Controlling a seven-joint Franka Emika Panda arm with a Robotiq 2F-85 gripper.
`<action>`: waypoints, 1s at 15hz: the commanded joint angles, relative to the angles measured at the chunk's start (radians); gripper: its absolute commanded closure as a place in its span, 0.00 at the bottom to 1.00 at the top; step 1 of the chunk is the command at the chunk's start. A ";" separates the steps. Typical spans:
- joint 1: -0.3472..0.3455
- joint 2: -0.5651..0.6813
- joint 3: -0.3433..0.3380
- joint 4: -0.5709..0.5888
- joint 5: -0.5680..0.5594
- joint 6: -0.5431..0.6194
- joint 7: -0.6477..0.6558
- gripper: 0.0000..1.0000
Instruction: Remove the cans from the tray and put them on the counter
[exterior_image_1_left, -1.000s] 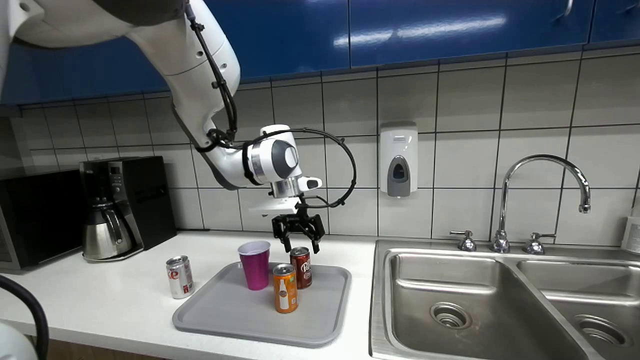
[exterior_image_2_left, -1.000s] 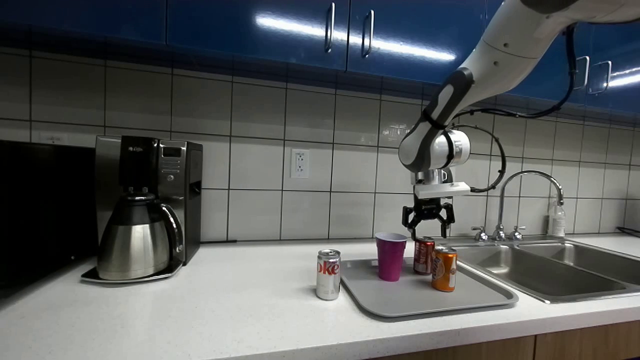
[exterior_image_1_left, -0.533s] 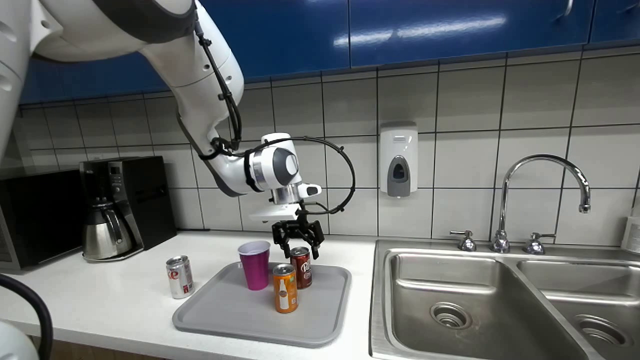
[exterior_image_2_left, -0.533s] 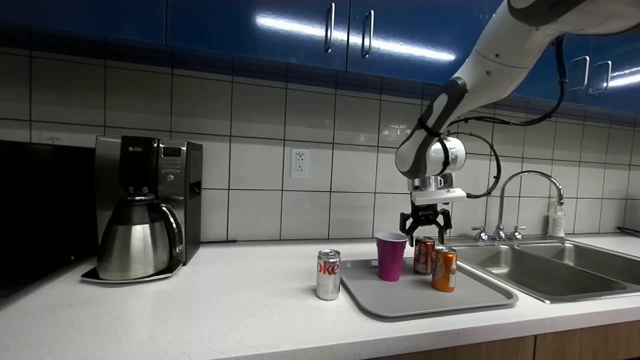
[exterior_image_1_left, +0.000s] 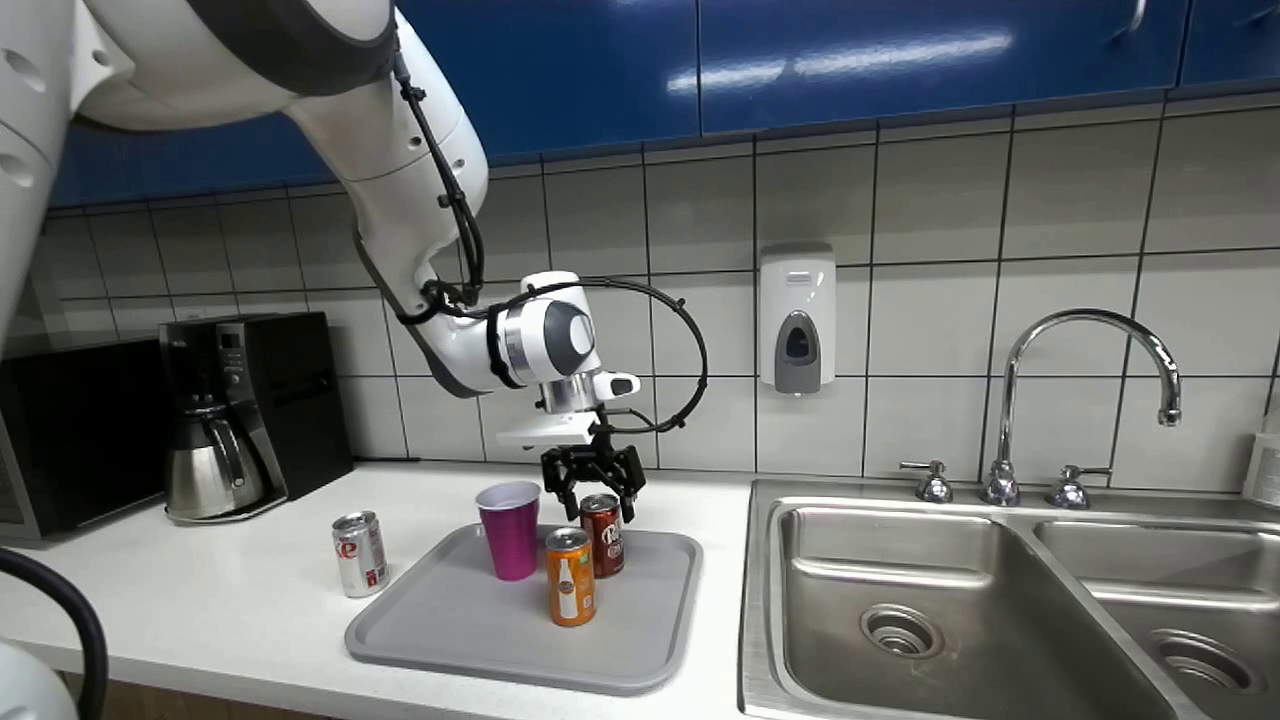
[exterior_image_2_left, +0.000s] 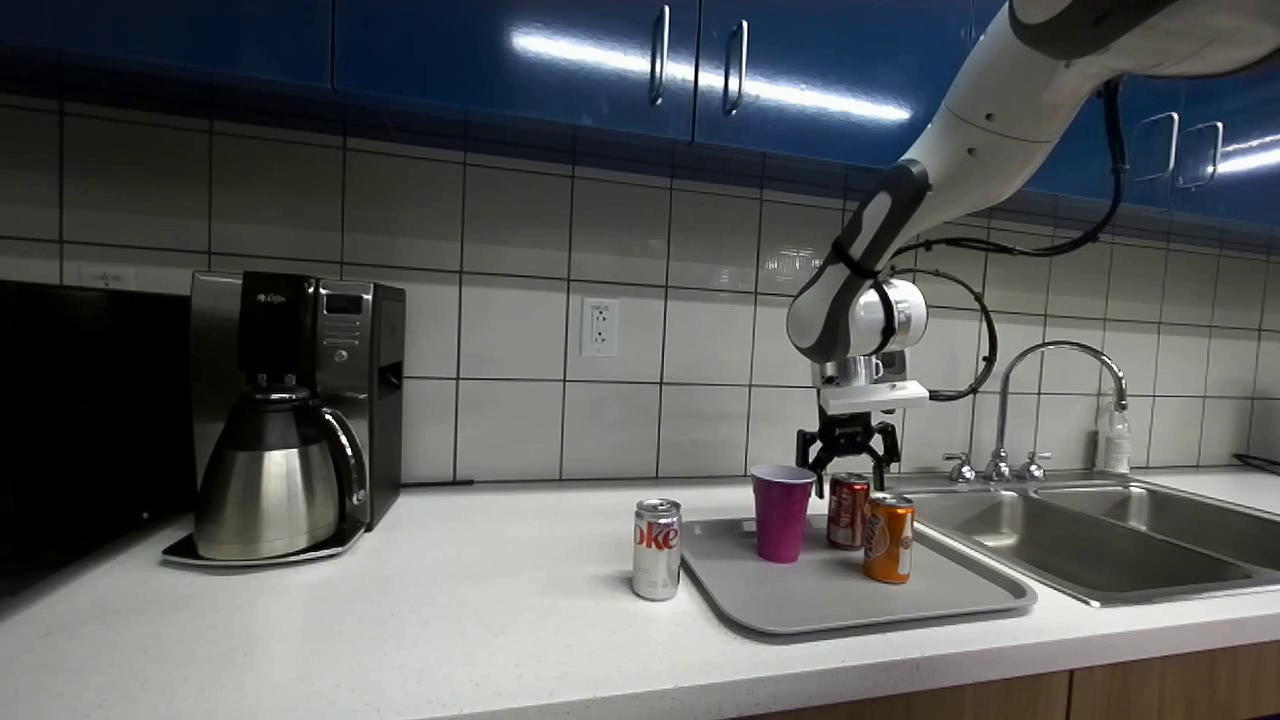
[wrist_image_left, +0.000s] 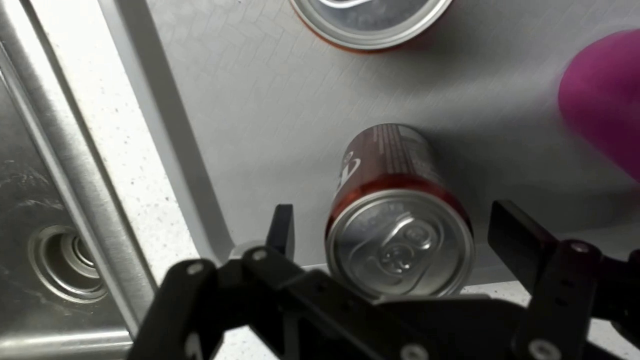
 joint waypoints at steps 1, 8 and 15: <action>-0.004 0.004 0.003 0.022 0.019 -0.030 -0.033 0.00; -0.004 0.004 0.002 0.020 0.016 -0.026 -0.033 0.61; -0.006 -0.031 0.010 0.012 0.025 -0.025 -0.053 0.61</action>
